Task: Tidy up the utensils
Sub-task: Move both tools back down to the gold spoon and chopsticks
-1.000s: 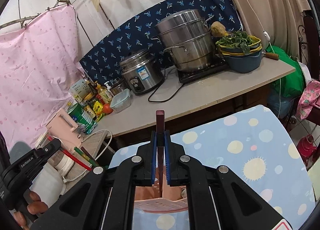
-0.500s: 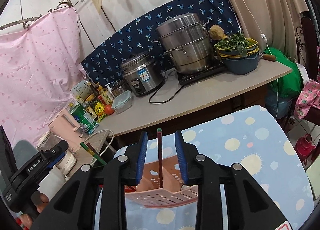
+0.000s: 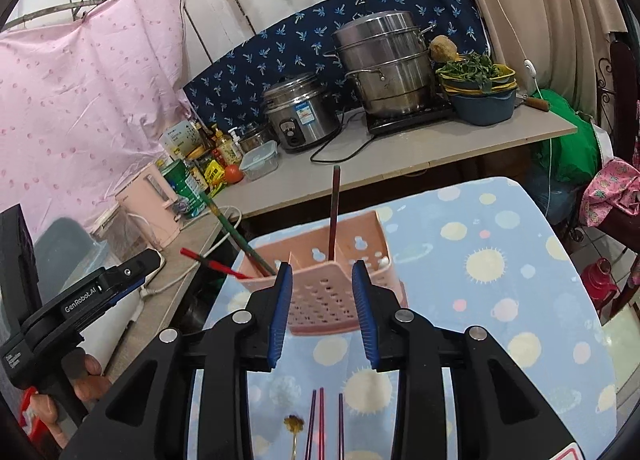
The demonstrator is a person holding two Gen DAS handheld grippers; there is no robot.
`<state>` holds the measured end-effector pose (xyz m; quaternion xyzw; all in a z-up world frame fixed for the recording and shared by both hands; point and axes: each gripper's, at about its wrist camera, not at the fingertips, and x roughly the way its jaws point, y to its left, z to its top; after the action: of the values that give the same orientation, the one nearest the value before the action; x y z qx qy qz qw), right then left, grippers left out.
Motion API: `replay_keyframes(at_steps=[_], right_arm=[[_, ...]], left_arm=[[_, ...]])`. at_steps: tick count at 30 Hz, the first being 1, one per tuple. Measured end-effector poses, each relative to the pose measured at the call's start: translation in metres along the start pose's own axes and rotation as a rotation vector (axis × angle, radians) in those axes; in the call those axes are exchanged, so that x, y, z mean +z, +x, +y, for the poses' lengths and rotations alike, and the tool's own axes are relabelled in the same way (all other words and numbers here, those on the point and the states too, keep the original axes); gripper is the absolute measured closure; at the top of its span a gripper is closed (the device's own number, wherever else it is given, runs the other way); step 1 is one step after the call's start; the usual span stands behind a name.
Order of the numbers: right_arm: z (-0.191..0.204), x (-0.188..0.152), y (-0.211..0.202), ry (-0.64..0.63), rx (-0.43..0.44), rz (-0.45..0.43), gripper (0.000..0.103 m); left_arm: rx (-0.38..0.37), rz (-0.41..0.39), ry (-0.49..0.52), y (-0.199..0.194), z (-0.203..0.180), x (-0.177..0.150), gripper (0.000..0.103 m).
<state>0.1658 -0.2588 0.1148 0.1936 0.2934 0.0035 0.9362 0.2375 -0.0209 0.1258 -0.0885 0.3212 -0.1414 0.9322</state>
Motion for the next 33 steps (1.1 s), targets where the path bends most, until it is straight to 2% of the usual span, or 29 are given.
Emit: replay_keyframes(at_steps=[10,18,26,33], right_arm=[[-0.004,-0.099,-0.022,-0.114,-0.073,0.156,0.070],[-0.012,-0.171,-0.017,-0.153,-0.096,0.301,0.070],[-0.004,-0.215,-0.011,-0.224,-0.114,0.380,0.070],[-0.001,-0.226,-0.010,-0.237,-0.107,0.400,0.072]], left_arm=[[0.062,0.085,0.055,-0.019,0.010,-0.081,0.053],[0.110,0.150,0.097,-0.021,0.012,-0.138,0.053],[0.126,0.228,0.101,-0.019,0.016,-0.182,0.054],[0.135,0.267,0.103,-0.017,0.018,-0.199,0.053]])
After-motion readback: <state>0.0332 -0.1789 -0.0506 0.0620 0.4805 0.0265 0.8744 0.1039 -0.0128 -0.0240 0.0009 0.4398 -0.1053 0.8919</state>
